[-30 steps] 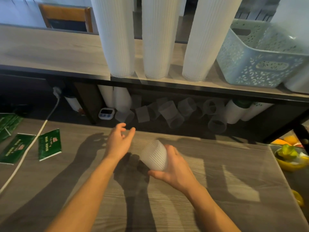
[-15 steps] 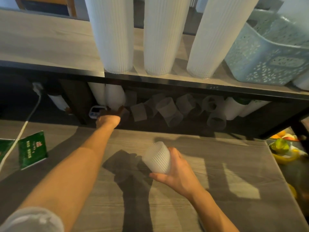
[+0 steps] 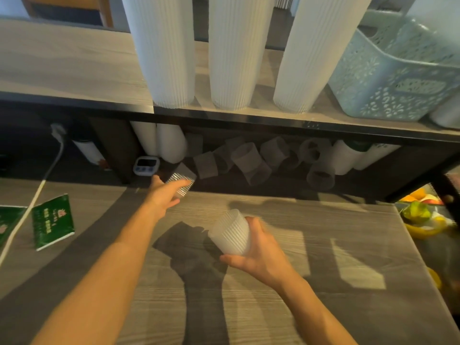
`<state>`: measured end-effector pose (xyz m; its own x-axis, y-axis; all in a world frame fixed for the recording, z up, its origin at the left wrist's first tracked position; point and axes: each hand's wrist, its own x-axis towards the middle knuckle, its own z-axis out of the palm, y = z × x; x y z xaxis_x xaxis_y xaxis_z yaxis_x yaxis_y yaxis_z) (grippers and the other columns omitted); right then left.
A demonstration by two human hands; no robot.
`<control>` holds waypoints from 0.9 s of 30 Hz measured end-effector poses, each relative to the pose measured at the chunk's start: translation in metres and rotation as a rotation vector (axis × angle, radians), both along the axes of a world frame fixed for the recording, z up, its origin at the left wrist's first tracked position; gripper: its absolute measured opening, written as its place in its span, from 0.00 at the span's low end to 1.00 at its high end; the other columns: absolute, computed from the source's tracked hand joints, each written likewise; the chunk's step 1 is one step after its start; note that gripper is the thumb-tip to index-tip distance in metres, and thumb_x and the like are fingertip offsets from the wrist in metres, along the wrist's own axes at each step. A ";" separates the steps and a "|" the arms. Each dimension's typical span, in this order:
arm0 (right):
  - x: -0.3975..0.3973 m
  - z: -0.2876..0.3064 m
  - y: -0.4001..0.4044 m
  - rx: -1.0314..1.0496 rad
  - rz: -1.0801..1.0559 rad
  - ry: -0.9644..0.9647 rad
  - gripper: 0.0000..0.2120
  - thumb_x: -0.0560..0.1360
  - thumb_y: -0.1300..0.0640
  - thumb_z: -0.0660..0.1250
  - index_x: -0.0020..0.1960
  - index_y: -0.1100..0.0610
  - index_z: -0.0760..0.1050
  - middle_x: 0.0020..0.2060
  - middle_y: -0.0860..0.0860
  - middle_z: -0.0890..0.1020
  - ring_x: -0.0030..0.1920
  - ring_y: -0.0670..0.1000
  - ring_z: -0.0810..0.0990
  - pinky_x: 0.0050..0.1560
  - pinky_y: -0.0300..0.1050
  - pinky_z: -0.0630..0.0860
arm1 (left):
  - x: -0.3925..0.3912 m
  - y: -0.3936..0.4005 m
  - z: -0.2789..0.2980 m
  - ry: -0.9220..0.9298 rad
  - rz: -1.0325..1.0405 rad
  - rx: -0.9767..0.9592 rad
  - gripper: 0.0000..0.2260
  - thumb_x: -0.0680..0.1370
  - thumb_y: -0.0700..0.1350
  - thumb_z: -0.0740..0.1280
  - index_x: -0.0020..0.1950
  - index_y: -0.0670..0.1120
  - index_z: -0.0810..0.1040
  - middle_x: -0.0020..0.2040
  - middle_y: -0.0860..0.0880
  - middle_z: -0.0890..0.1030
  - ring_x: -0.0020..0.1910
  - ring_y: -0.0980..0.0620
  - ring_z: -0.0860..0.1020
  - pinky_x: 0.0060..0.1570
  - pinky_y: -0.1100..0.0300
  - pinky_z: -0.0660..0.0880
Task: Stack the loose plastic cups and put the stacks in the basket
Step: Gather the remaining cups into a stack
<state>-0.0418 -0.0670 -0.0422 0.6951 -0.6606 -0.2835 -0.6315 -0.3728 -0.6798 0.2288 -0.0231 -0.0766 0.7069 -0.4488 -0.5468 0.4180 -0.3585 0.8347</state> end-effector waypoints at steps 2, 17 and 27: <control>0.001 0.002 0.001 -0.017 0.021 0.015 0.45 0.64 0.39 0.78 0.73 0.51 0.59 0.66 0.47 0.71 0.63 0.50 0.73 0.62 0.50 0.73 | -0.023 0.019 0.014 0.054 -0.034 -0.109 0.35 0.73 0.40 0.74 0.76 0.46 0.61 0.63 0.46 0.76 0.54 0.51 0.78 0.58 0.51 0.76; -0.011 0.015 0.017 -0.148 0.212 0.008 0.43 0.65 0.39 0.77 0.71 0.50 0.59 0.62 0.47 0.71 0.60 0.52 0.74 0.58 0.49 0.73 | -0.123 0.100 0.065 -0.076 -0.405 -0.226 0.35 0.60 0.54 0.80 0.66 0.55 0.73 0.56 0.55 0.83 0.58 0.57 0.80 0.60 0.59 0.73; -0.030 0.020 0.022 -0.075 0.171 -0.102 0.40 0.65 0.40 0.77 0.69 0.50 0.61 0.61 0.47 0.73 0.59 0.51 0.76 0.55 0.48 0.74 | -0.156 0.095 0.069 -0.164 -0.487 -0.169 0.45 0.58 0.67 0.76 0.73 0.57 0.67 0.67 0.60 0.73 0.65 0.65 0.71 0.63 0.66 0.66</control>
